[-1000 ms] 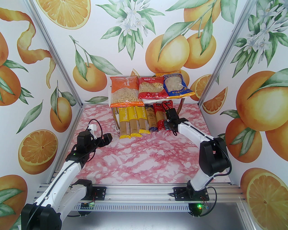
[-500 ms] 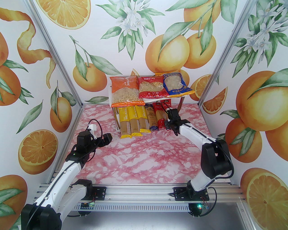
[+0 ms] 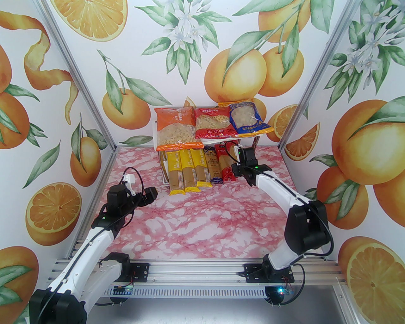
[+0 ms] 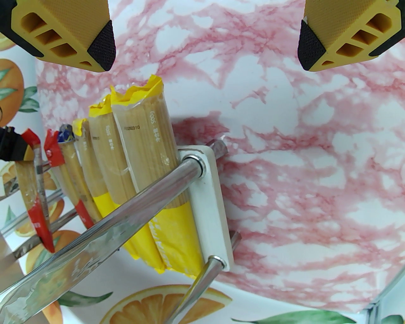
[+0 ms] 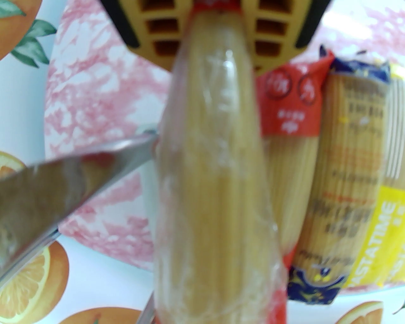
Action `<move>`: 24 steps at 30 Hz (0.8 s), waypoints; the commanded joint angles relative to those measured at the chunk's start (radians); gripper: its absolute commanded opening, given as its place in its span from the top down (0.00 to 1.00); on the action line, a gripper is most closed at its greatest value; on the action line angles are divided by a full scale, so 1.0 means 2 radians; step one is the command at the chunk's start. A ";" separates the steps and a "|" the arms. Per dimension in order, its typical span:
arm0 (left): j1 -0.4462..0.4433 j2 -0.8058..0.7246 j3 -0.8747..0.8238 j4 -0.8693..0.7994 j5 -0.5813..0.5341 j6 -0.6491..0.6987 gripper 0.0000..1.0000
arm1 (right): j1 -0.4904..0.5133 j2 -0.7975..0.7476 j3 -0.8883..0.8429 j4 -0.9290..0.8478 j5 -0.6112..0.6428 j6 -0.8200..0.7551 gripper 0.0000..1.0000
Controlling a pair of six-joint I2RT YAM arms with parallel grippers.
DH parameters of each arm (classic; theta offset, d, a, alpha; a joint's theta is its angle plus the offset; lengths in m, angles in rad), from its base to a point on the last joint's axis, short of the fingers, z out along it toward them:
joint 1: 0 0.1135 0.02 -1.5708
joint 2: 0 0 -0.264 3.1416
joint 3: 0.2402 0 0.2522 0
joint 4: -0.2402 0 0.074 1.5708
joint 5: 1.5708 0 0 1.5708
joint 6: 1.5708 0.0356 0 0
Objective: Place and organize the pasta boxes and bags onto the shelf
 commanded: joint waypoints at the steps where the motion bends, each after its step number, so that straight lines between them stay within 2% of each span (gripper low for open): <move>1: 0.004 -0.008 -0.003 0.014 0.001 0.004 0.00 | -0.003 0.009 0.042 0.065 0.025 -0.012 1.00; 14: 0.005 -0.006 0.003 0.006 0.002 0.005 0.00 | -0.014 0.047 0.045 0.079 0.059 -0.006 0.99; 24: 0.005 -0.009 0.006 0.001 0.000 0.006 0.00 | -0.015 0.073 0.064 0.066 0.061 -0.010 0.96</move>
